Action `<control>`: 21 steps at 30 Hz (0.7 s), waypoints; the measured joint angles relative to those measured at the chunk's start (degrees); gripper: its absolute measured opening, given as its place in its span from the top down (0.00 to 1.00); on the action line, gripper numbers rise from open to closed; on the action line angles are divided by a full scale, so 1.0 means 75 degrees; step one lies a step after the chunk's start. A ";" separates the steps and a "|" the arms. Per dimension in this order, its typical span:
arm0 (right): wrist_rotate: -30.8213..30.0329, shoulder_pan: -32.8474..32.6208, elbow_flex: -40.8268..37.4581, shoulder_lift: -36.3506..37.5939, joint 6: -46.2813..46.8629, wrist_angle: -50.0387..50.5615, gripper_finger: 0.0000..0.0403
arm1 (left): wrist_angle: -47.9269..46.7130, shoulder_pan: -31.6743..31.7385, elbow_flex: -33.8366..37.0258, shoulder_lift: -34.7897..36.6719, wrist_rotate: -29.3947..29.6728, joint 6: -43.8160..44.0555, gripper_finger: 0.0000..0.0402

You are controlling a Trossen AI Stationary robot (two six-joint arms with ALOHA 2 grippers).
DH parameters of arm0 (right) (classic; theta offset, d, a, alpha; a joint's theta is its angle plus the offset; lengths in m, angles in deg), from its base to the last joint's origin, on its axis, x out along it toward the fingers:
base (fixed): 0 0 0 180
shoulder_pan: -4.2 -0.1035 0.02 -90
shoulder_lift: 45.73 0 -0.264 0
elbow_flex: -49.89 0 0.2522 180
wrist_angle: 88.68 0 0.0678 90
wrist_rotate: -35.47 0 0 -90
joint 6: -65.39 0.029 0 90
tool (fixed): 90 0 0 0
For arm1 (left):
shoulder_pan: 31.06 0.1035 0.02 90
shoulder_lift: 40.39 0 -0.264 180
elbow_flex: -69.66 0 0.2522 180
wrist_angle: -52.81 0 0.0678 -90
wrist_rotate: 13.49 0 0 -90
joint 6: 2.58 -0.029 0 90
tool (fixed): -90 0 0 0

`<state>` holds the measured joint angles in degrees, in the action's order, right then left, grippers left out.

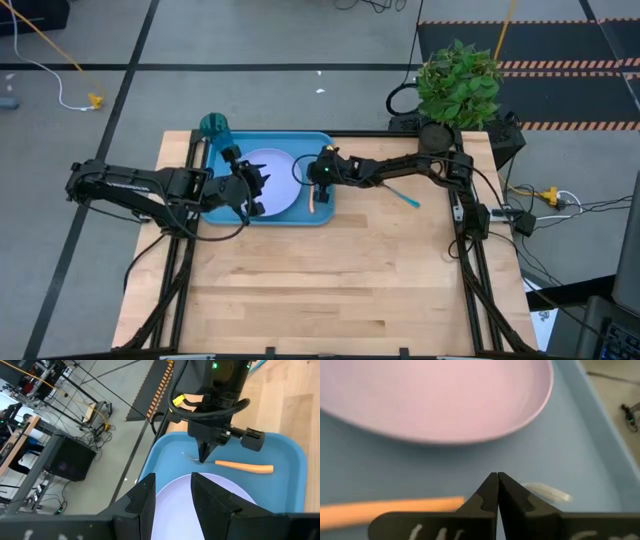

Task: Pick and place plate/cup/fork/spoon on tray
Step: Put the orange fork on the blue tray to the right of the violet plate

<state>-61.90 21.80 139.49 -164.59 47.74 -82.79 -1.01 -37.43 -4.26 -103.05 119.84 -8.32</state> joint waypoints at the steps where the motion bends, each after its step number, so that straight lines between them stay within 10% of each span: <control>1: -0.0002 0.0008 0.0103 0.0000 -0.0089 0.0074 1.00 | 0.0002 0.0006 0.0000 -0.0001 0.0003 -0.0001 0.68; 21: 0.0151 0.0347 0.0409 -0.0047 0.0012 0.1096 1.00 | 0.0005 0.0006 0.0000 -0.0001 0.0006 -0.0004 0.68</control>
<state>-60.77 24.40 142.56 -164.94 47.83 -74.57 -0.97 -37.39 -4.26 -103.05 119.89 -8.34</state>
